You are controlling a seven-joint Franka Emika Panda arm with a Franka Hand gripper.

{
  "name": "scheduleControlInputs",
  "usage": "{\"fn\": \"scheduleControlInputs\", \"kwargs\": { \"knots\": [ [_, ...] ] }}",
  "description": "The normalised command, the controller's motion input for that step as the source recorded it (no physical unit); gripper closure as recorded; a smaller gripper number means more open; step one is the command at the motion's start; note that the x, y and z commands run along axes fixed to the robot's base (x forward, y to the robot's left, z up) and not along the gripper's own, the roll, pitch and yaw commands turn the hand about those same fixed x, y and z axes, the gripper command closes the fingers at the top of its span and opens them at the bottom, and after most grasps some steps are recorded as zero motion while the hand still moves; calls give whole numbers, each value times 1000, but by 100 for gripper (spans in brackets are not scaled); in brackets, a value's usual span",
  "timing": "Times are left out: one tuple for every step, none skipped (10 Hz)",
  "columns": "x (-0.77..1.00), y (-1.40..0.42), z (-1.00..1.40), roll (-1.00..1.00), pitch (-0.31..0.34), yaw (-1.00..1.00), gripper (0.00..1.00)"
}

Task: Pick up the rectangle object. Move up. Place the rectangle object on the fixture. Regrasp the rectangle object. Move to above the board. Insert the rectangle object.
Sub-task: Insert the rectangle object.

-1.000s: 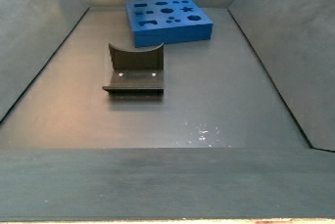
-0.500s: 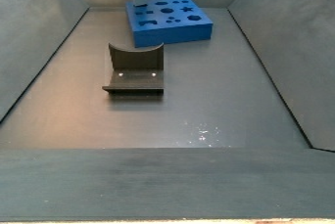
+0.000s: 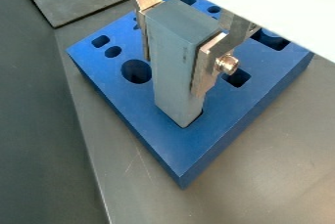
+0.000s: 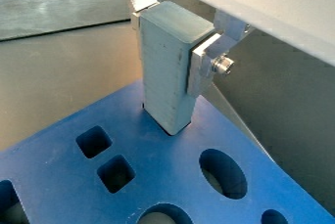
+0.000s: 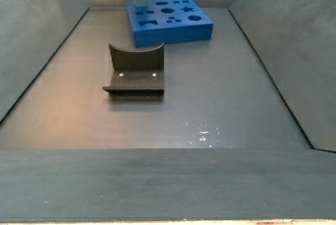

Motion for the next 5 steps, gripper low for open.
{"fn": "scheduleControlInputs", "kwargs": {
  "knots": [
    [0,0,-897,69,-343,0,100],
    [49,0,-1000,111,-103,0,100],
    [20,0,-1000,94,-109,0,100],
    [0,0,-1000,91,-114,0,100],
    [9,0,-1000,86,-160,31,100]
  ]
}}
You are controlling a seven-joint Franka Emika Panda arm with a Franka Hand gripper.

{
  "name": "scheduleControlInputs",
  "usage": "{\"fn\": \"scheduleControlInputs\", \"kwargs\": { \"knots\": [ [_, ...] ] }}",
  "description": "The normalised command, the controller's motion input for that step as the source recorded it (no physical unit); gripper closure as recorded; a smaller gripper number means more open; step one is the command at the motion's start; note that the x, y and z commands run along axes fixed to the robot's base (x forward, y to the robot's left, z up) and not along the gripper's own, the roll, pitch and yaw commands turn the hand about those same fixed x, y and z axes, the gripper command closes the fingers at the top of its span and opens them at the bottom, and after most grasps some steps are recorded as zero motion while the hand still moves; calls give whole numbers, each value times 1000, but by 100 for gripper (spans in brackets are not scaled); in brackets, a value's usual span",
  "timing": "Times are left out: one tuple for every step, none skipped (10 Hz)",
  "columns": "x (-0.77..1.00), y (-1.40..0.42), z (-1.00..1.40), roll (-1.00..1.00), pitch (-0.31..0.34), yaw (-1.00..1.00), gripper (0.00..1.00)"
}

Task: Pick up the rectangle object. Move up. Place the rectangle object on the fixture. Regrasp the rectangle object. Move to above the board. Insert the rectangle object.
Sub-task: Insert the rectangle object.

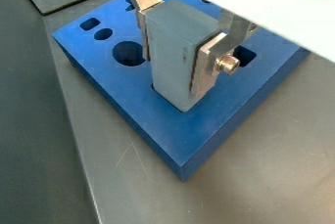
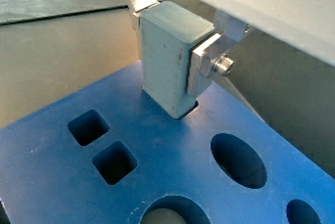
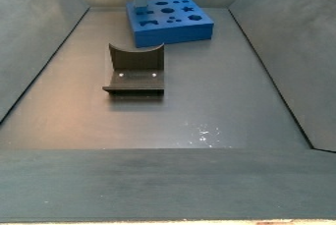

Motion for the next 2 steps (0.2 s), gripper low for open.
{"fn": "scheduleControlInputs", "kwargs": {
  "knots": [
    [23,-3,-37,89,0,0,100],
    [0,0,0,0,0,0,100]
  ]
}}
